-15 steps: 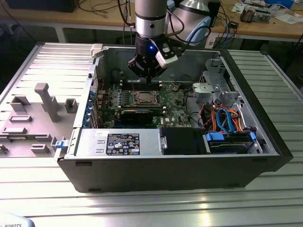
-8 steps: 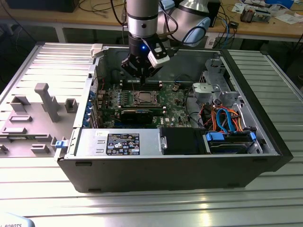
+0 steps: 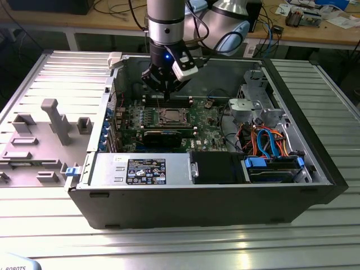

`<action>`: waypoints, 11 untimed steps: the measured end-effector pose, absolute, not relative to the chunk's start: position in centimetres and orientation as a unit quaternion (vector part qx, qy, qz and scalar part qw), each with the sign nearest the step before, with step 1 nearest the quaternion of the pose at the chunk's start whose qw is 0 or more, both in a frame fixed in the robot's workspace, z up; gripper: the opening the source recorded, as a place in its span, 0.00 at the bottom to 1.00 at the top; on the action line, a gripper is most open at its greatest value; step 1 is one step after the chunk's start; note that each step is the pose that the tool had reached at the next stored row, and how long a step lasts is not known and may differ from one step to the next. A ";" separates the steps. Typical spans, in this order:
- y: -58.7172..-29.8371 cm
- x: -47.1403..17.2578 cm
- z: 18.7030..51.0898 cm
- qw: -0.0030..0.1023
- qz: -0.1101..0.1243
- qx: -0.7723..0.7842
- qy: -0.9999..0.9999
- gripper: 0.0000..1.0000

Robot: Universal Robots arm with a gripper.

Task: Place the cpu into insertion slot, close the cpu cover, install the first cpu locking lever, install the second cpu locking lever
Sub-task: 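Install the first cpu locking lever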

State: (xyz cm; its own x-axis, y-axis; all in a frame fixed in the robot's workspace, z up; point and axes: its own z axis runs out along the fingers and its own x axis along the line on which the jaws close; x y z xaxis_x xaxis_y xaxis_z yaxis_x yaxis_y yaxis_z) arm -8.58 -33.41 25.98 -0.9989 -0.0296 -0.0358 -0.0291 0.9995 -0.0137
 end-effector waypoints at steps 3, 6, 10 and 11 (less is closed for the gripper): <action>-33.4 -9.0 26.0 0.018 -0.007 -0.015 1.000 0.11; -33.4 -9.2 26.0 0.018 -0.007 -0.015 1.000 0.11; -33.4 -9.2 26.0 0.018 -0.007 -0.015 1.000 0.11; -33.4 -9.2 26.0 0.018 -0.007 -0.015 1.000 0.11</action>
